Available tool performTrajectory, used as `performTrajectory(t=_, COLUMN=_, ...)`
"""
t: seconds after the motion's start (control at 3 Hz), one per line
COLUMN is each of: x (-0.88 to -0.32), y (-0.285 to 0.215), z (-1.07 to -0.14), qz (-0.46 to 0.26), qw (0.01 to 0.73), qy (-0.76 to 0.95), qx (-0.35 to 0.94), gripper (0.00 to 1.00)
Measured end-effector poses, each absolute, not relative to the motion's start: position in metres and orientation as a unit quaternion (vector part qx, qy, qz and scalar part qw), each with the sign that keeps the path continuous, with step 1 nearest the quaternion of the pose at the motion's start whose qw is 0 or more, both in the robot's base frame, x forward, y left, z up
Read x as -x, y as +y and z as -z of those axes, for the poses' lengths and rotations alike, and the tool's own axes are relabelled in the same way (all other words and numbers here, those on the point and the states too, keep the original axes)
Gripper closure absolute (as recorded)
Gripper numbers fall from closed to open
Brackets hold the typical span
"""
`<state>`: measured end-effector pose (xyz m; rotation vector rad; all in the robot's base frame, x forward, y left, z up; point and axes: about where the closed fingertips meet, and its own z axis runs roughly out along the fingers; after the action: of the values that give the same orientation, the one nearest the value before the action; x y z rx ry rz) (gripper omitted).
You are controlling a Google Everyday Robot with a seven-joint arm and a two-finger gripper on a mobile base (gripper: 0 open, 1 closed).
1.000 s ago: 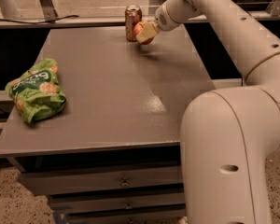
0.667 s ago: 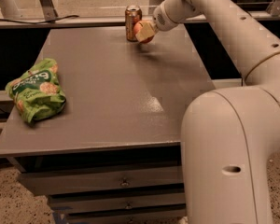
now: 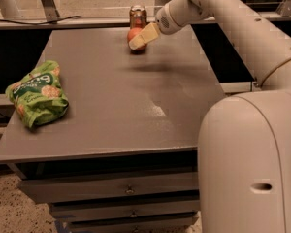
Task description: Move apple near orange can
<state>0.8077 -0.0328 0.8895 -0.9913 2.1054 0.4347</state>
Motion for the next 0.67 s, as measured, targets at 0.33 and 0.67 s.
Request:
performTrajectory(t=0.33, x=-0.792, y=-0.031, z=-0.895, qz=-0.19, qw=0.385, qy=0.815, qx=0.389, gripper=0.0)
performTrajectory(t=0.67, x=-0.767, y=-0.047, z=-0.904, qz=-0.209, qw=0.396, qy=0.808, qx=0.382, gripper=0.0)
